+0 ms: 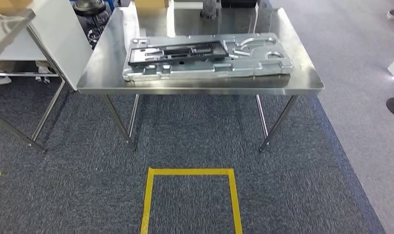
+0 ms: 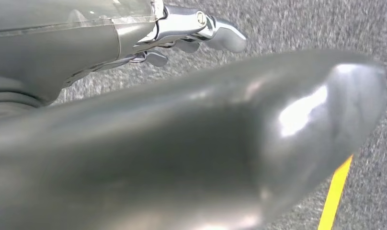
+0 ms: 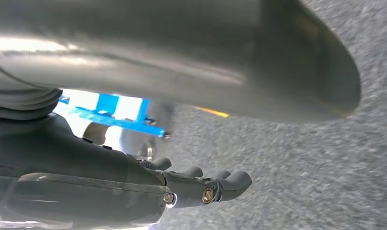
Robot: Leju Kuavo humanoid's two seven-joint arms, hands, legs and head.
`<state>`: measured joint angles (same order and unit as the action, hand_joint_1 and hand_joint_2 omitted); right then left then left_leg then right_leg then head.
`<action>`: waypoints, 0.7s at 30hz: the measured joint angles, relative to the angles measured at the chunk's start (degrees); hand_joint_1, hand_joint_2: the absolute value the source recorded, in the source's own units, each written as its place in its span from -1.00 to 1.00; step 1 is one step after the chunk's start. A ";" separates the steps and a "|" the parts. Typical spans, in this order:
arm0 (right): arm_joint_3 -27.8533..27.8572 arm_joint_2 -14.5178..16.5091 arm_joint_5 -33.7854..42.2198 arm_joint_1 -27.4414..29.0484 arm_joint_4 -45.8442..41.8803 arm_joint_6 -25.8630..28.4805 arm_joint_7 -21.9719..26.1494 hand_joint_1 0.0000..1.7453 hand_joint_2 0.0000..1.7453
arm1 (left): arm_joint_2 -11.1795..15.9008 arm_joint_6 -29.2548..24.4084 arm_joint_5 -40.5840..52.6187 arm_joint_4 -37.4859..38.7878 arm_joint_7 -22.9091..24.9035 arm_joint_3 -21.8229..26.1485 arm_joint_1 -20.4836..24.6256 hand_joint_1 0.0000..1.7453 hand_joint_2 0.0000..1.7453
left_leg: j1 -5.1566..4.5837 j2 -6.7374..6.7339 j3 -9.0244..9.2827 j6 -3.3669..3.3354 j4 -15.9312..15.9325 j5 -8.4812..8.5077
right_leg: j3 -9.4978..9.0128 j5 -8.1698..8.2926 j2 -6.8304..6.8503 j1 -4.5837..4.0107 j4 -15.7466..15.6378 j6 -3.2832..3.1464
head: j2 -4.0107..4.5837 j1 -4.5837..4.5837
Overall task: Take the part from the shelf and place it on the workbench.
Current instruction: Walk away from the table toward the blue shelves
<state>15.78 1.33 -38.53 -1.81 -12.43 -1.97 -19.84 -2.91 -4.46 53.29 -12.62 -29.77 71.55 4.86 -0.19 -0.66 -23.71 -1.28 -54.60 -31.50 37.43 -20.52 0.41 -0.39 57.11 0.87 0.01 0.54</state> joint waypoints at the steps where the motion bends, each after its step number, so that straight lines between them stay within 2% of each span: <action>1: -0.02 -0.07 -0.03 -0.03 0.13 0.04 0.31 -1.00 -1.00 | -0.01 0.00 0.04 0.01 -0.01 0.00 0.00 -1.00 -1.00 | 0.08 -0.11 -0.69 -0.43 0.13 0.85 | 0.50 -1.59 -0.11 0.09 0.96 0.35 | 0.01 -0.06; 2: -0.04 -0.13 -0.05 -0.04 0.29 0.07 0.52 -1.00 -1.00 | -0.01 0.03 0.09 0.01 -0.03 0.00 0.03 -1.00 -1.00 | 0.18 -0.19 -1.57 -0.75 0.23 1.79 | 1.24 -4.36 -0.21 0.23 3.10 0.73 | 0.01 -0.15; 4: -0.09 -0.13 -0.14 -0.06 0.48 0.06 0.82 -1.00 -1.00 | -0.01 0.19 0.23 0.01 -0.08 -0.01 0.05 -1.00 -1.00 | 0.19 -0.21 -3.62 -1.03 0.10 3.38 | 3.01 -10.81 -0.28 0.59 10.44 1.39 | 0.01 -0.37; 5: -0.10 -0.13 -0.19 -0.08 0.57 0.06 0.92 -1.00 -1.00 | -0.01 0.31 0.29 0.01 -0.10 -0.01 0.00 -1.00 -1.00 | 0.19 -0.21 -4.71 -0.97 -0.06 4.15 | 3.53 -12.42 -0.28 0.74 14.18 1.67 | 0.01 -0.39; 6: -0.11 -0.13 -0.20 -0.10 0.61 0.07 1.05 -1.00 -1.00 | -0.01 0.41 0.33 0.01 -0.11 -0.01 -0.03 -1.00 -1.00 | 0.21 -0.24 -5.89 -0.85 -0.34 4.88 | 3.36 -12.37 -0.28 0.89 16.66 1.89 | 0.01 -0.39; 7: -0.11 -0.13 -0.20 -0.12 0.62 0.07 1.17 -1.00 -1.00 | -0.01 0.50 0.37 0.01 -0.12 -0.02 -0.03 -1.00 -1.00 | 0.26 -0.28 -7.07 -0.69 -0.70 5.53 | 2.27 -11.09 -0.28 1.04 17.32 2.05 | 0.01 -0.39; 8: -0.12 -0.13 -0.20 -0.15 0.62 0.07 1.31 -1.00 -1.00 | -0.03 0.56 0.37 0.01 -0.13 -0.03 -0.01 -1.00 -1.00 | 0.32 -0.31 -8.23 -0.51 -1.13 6.12 | 0.08 -9.36 -0.28 1.19 15.75 2.14 | 0.00 -0.39; 9: -0.13 -0.13 -0.20 -0.20 0.62 0.07 1.47 -1.00 -1.00 | -0.04 0.59 0.39 0.01 -0.13 -0.05 0.05 -1.00 -1.00 | 0.37 -0.32 -9.28 -0.29 -1.61 6.63 | -3.19 -8.26 -0.28 1.34 12.21 2.13 | 0.00 -0.40; 10: -0.13 -0.13 -0.19 -0.30 0.62 0.07 1.59 -1.00 -1.00 | -0.06 0.61 0.43 0.01 -0.13 -0.08 0.09 -1.00 -1.00 | 0.34 -0.30 -10.14 -0.04 -2.12 7.03 | -6.92 -8.36 -0.29 1.33 7.41 2.00 | 0.00 -0.41; 11: -0.13 -0.13 -0.18 -0.44 0.62 0.06 1.69 -1.00 -1.00 | -0.08 0.61 0.47 0.01 -0.14 -0.11 0.13 -1.00 -1.00 | 0.29 -0.30 -10.79 0.27 -2.55 7.48 | -10.08 -9.23 -0.29 1.26 2.95 1.64 | 0.00 -0.38; 12: -0.13 -0.13 -0.13 -0.56 0.64 0.05 1.78 -1.00 -1.00 | -0.08 0.61 0.50 0.01 -0.15 -0.13 0.17 -1.00 -1.00 | 0.25 -0.30 -11.21 0.61 -2.82 7.94 | -12.14 -10.25 -0.30 1.13 -0.26 1.19 | 0.01 -0.41; 13: -0.13 -0.13 -0.07 -0.65 0.67 0.03 1.83 -1.00 -1.00 | -0.09 0.61 0.52 0.01 -0.16 -0.14 0.16 -1.00 -1.00 | 0.23 -0.32 -11.49 0.97 -2.91 8.44 | -12.94 -10.83 -0.31 0.93 -1.89 0.67 | 0.01 -0.40; 15: -0.13 -0.10 0.13 -0.67 0.84 -0.07 1.92 -1.00 -1.00 | -0.08 0.60 0.52 0.01 -0.17 -0.14 0.08 -1.00 -1.00 | 0.36 -0.25 -11.97 1.65 -3.12 8.80 | -12.20 -10.14 -0.12 0.92 -2.15 -0.41 | 0.00 -0.43; 16: -0.13 -0.08 0.21 -0.70 0.92 -0.13 1.93 -1.00 -1.00 | -0.10 0.60 0.52 0.01 -0.16 -0.14 -0.01 -1.00 -1.00 | 0.45 -0.15 -12.48 1.92 -4.02 7.59 | -11.60 -9.52 0.03 0.96 -2.14 -0.93 | 0.00 -0.35; 17: -0.13 -0.06 0.28 -0.73 0.99 -0.17 1.94 -1.00 -1.00 | -0.13 0.60 0.52 0.01 -0.16 -0.14 -0.10 -1.00 -1.00 | 0.53 -0.03 -13.23 2.15 -5.98 5.28 | -10.84 -8.80 0.17 1.02 -2.20 -1.36 | -0.01 -0.25; 19: -0.13 -0.04 0.37 -0.75 1.04 -0.17 1.94 -1.00 -1.00 | -0.20 0.61 0.53 0.01 -0.15 -0.14 -0.20 -1.00 -1.00 | 0.67 0.08 -15.09 2.49 -12.88 -0.80 | -8.98 -7.35 0.28 0.85 -2.08 -1.83 | -0.01 -0.05; 20: -0.13 -0.04 0.38 -0.71 1.06 -0.17 1.94 -1.00 -1.00 | -0.22 0.61 0.53 0.01 -0.15 -0.14 -0.21 -1.00 -1.00 | 0.71 0.08 -15.72 2.61 -16.62 -2.72 | -7.93 -6.62 0.28 0.73 -1.95 -1.89 | -0.01 -0.01; 21: -0.13 -0.04 0.39 -0.68 1.07 -0.16 1.94 -1.00 -1.00 | -0.22 0.61 0.52 0.01 -0.15 -0.14 -0.22 -1.00 -1.00 | 0.72 0.09 -15.78 2.64 -19.27 -3.19 | -6.85 -5.93 0.27 0.62 -1.75 -1.89 | -0.01 -0.02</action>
<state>15.65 1.29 -38.14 -2.48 -11.35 -2.14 -17.91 -3.13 -3.85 53.82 -12.61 -29.93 71.41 4.65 0.54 -0.57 -39.49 1.36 -73.87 -34.69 30.58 -26.45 0.68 0.24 55.36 -1.01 0.00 0.52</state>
